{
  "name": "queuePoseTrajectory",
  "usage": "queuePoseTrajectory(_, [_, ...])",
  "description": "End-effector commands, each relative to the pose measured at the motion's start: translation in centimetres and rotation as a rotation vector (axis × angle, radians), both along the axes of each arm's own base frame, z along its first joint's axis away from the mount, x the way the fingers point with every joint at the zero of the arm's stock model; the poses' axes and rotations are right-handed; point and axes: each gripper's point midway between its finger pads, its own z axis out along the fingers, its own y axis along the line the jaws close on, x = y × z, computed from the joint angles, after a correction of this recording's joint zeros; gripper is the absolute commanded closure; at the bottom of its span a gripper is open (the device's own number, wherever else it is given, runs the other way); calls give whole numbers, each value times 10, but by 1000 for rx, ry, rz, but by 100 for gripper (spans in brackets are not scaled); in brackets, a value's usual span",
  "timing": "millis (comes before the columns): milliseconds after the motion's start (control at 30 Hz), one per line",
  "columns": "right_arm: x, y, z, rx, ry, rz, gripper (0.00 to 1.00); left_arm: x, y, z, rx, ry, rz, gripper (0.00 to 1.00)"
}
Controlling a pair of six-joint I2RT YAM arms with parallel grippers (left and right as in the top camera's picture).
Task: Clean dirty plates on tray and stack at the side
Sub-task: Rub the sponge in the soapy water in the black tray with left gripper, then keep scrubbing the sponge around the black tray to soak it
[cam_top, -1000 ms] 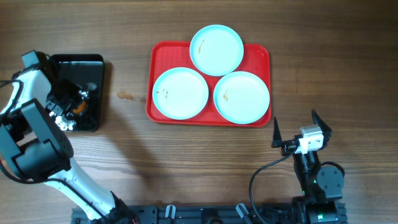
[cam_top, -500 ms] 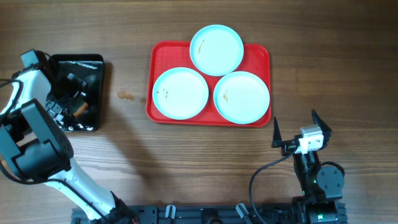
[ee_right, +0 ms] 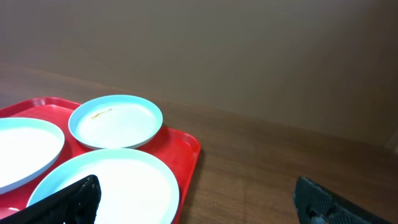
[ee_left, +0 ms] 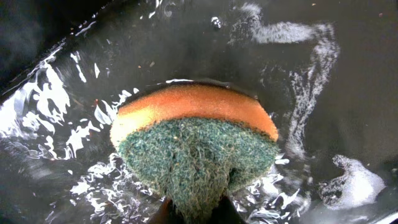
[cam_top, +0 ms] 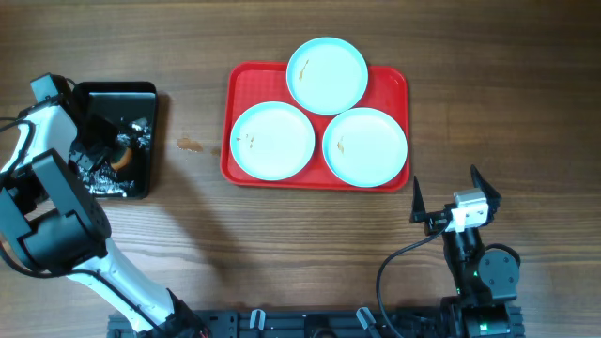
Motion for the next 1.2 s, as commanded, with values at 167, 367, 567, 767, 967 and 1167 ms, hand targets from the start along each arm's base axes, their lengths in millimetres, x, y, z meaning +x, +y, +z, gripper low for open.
queuePoseTrajectory(167, [0,-3,3,4,-14,-15,0,8,8,51,67,-104,5,96])
queuePoseTrajectory(367, [0,-3,3,4,-14,-15,0,13,8,117,130,-259,6,96])
queuePoseTrajectory(567, [0,-3,3,4,-14,-15,0,16,0,138,145,-306,-15,96])
queuePoseTrajectory(767, [0,-3,3,4,-14,-15,0,17,-6,81,128,-207,-32,96])
queuePoseTrajectory(967, [0,-3,3,4,-14,-15,0,15,-8,66,113,-169,-62,96])
queuePoseTrajectory(1167, [0,-3,3,4,-14,-15,0,27,-7,113,199,-271,-214,96])
